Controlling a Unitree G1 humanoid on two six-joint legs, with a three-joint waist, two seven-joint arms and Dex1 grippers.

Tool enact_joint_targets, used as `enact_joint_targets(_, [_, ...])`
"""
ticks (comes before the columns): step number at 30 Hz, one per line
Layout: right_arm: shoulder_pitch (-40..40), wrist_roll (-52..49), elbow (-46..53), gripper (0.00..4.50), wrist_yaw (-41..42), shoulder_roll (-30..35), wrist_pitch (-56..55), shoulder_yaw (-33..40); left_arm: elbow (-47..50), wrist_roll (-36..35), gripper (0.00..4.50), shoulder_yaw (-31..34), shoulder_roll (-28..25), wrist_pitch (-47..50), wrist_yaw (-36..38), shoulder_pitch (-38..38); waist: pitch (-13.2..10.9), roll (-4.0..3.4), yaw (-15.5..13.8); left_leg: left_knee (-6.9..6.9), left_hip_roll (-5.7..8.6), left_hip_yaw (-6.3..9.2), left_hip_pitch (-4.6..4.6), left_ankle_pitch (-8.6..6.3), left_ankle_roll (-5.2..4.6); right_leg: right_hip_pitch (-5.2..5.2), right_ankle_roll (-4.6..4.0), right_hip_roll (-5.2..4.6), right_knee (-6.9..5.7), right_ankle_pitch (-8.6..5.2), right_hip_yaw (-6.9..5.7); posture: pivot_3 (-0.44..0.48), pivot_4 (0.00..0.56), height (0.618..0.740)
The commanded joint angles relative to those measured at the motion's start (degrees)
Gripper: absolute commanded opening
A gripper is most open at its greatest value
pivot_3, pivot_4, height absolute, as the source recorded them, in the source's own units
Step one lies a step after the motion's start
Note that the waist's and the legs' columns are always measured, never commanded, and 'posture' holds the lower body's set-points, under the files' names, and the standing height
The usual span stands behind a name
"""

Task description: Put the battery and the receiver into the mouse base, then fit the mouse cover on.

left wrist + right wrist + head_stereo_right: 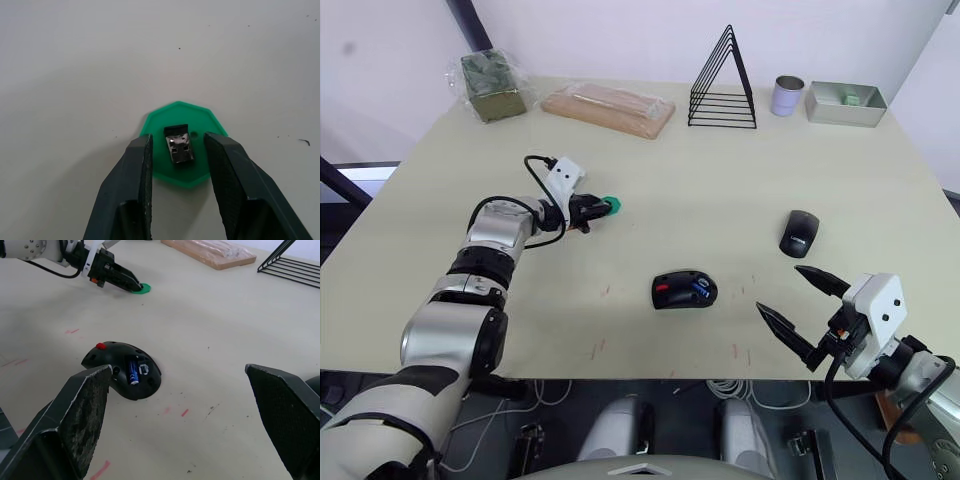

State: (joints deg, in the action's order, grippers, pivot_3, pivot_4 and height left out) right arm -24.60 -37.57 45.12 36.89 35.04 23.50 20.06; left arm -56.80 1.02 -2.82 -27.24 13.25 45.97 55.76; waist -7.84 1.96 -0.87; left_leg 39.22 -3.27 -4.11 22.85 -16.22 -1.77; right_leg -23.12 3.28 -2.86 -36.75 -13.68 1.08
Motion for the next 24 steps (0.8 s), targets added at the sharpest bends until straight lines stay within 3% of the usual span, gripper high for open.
enact_joint_targets(1, [-0.17, -0.04, 2.12, 4.5, -0.22, -0.33, -1.19, 0.39, -0.32, 0.48, 1.73, -0.07, -0.01, -1.28, -0.17, 1.66, 0.0, 0.0, 0.03, 0.0, 0.0, 0.0, 0.0, 0.0, 0.0, 0.0, 0.0, 0.0, 0.0, 0.0, 0.0, 0.0, 0.15, 0.74])
enact_joint_targets(15, [-0.6, 0.06, 2.19, 4.5, -0.05, -0.52, -1.01, 0.35, -0.79, 0.99, 1.73, 0.02, -0.18, -1.62, -0.2, 1.63, 0.0, 0.0, 0.02, 0.0, 0.0, 0.0, -0.01, 0.0, 0.0, 0.0, 0.0, 0.0, -0.01, 0.0, 0.0, 0.0, 0.15, 0.74])
enact_joint_targets(16, [-0.53, 0.01, 2.14, 4.5, 0.0, -0.52, -1.01, 0.33, -0.79, 1.01, 1.3, 0.08, -0.26, -1.65, -0.15, 1.63, 0.0, 0.0, 0.02, 0.0, 0.0, 0.0, -0.01, 0.0, 0.0, 0.0, 0.0, 0.0, -0.01, 0.0, 0.0, 0.0, 0.15, 0.74])
enact_joint_targets(18, [-0.38, -0.01, 2.04, 4.5, 0.14, -0.43, -0.98, 0.23, -0.78, 1.17, 1.0, 0.06, -0.41, -1.81, -0.05, 1.63, 0.0, 0.0, 0.02, 0.0, 0.0, 0.0, -0.01, 0.0, 0.0, 0.0, 0.0, 0.0, -0.01, 0.0, 0.0, 0.0, 0.15, 0.74])
enact_joint_targets(24, [-0.01, 0.22, 1.55, 4.5, 0.48, -0.35, -0.96, -0.07, -0.64, 1.49, 1.0, -0.05, -0.42, -2.14, 0.06, 1.55, 0.0, 0.0, 0.02, 0.0, 0.0, 0.0, -0.01, 0.0, 0.0, 0.0, 0.0, 0.0, -0.01, 0.0, 0.0, 0.0, 0.15, 0.74])
